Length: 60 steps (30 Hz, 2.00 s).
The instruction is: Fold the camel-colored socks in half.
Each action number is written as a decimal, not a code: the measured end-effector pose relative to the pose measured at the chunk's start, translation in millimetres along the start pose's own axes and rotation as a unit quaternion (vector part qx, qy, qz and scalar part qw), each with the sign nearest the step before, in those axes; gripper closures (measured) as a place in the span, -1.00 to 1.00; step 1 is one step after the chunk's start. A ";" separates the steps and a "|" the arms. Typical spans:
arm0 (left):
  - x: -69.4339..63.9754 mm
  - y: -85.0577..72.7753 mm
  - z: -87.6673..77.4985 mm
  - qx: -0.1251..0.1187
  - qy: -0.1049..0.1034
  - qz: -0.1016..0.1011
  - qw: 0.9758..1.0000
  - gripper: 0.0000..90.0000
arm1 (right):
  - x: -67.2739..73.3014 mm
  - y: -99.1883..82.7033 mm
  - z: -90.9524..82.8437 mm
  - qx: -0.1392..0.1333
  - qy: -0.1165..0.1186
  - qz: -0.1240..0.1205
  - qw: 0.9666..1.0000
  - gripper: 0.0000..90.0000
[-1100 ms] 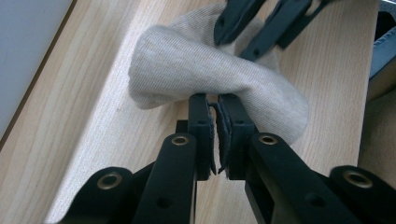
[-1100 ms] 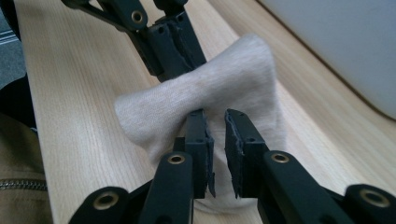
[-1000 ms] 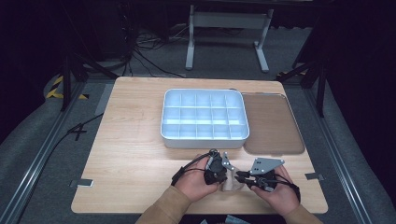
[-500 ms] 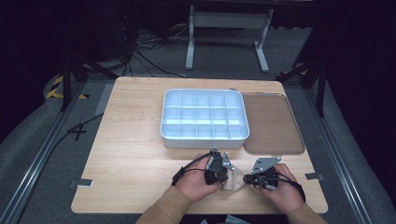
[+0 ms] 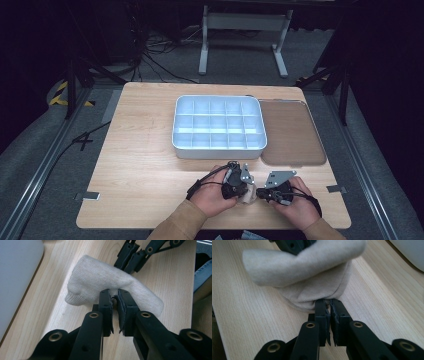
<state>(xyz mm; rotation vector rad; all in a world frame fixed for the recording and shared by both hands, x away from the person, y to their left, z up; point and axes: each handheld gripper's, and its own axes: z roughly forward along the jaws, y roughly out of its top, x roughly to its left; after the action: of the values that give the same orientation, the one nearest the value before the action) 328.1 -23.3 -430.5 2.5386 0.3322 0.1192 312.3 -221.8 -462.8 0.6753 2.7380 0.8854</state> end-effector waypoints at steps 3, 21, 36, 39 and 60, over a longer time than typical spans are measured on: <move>-1.0 1.0 1.7 -0.001 -0.003 0.006 1.000 0.77 | 0.9 0.2 0.4 -0.001 -0.001 -0.001 1.000 0.86; 2.1 -4.0 14.0 -0.004 -0.035 0.015 0.999 0.23 | -1.7 -2.9 -0.5 -0.008 0.002 0.015 1.000 0.75; -0.8 -4.2 15.5 0.000 -0.035 0.010 0.999 0.11 | -5.2 -5.6 -6.3 -0.013 0.008 0.040 0.999 0.62; -0.7 -4.3 15.5 0.000 -0.036 0.009 0.999 0.11 | -6.3 -3.2 -14.8 -0.026 0.001 0.046 0.999 0.59; 1.8 -5.4 15.8 -0.008 -0.037 -0.011 0.999 0.12 | -3.0 11.7 -33.5 -0.107 0.002 0.108 0.988 0.26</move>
<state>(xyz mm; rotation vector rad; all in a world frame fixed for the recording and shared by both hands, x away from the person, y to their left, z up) 331.1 -26.8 -446.6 2.5149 0.3284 0.0207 308.9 -231.9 -428.8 0.9384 2.5562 1.2069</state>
